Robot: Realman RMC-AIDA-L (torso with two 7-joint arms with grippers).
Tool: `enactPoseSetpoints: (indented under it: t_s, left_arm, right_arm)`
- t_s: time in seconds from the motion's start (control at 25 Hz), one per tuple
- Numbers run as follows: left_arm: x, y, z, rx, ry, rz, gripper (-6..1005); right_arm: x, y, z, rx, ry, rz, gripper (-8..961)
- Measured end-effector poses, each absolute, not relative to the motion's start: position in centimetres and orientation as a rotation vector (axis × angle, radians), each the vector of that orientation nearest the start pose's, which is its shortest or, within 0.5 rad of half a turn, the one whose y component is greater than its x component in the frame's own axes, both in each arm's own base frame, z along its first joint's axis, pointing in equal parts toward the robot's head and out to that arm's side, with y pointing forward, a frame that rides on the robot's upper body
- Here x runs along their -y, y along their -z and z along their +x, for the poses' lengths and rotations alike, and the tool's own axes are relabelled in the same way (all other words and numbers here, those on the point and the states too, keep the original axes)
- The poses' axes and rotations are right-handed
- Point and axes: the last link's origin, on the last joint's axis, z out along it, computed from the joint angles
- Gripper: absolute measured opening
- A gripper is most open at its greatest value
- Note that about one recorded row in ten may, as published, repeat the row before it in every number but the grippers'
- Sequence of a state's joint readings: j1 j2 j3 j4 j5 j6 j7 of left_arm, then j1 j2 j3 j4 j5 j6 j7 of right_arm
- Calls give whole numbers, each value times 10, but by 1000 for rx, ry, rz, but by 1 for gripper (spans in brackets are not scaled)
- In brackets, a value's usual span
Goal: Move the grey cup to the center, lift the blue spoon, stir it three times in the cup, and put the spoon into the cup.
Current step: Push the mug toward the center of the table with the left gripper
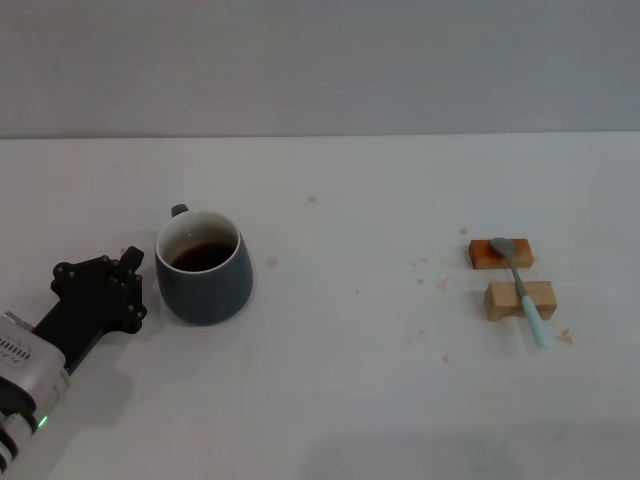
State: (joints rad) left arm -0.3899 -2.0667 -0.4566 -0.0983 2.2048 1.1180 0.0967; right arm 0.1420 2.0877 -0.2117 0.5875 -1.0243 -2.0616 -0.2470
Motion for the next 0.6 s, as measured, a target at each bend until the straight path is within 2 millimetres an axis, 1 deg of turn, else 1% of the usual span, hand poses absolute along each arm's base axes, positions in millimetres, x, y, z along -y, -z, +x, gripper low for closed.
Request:
enactPoseSetpoints:
  t_s: [0.28, 0.6]
  left_arm:
    - [-299, 54, -340, 247, 375, -1950, -2]
    - [-294, 70, -323, 230, 438, -2011, -2]
  right_arm:
    - [-148, 3, 317, -403, -703, -1023, 742]
    - [-148, 3, 316, -403, -704, -1023, 738]
